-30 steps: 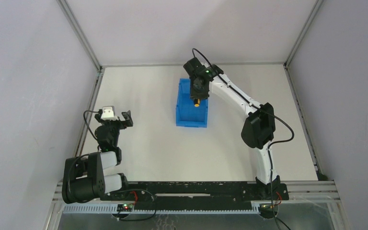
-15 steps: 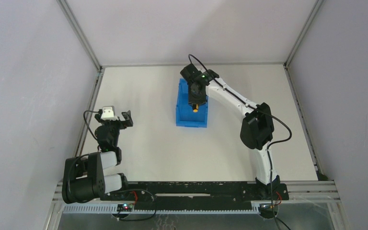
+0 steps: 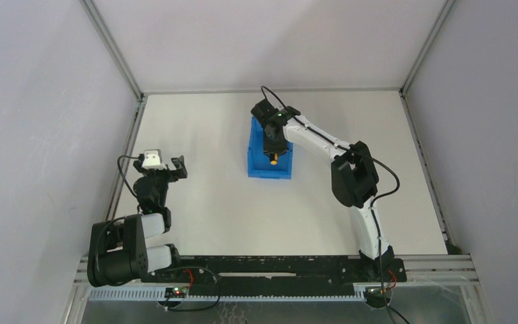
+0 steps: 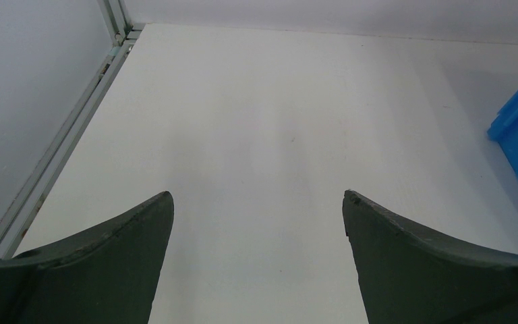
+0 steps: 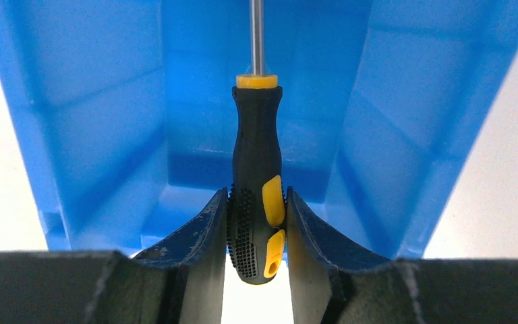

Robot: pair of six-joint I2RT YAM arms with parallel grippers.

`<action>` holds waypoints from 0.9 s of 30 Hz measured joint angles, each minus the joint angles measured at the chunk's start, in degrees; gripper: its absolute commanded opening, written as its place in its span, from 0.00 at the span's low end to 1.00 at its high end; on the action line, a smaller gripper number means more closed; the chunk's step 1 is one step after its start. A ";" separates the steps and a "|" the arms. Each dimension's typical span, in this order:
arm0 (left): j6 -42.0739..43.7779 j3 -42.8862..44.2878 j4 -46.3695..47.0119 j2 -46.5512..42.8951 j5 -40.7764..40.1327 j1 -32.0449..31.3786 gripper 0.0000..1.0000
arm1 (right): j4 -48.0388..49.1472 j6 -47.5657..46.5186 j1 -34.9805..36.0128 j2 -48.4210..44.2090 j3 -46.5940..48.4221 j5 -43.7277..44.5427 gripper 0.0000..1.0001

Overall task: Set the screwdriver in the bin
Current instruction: Place the screwdriver in the bin.

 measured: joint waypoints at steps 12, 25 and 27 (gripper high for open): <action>0.00 0.00 -0.02 0.00 0.00 0.00 1.00 | 2.40 0.02 0.13 4.33 0.00 0.02 0.00; 0.00 0.00 0.00 0.00 0.00 0.00 1.00 | 3.65 0.09 0.13 5.99 0.00 -0.04 0.00; 0.02 0.00 0.00 0.00 0.00 0.00 1.00 | 3.82 0.11 0.13 6.29 0.00 0.00 0.00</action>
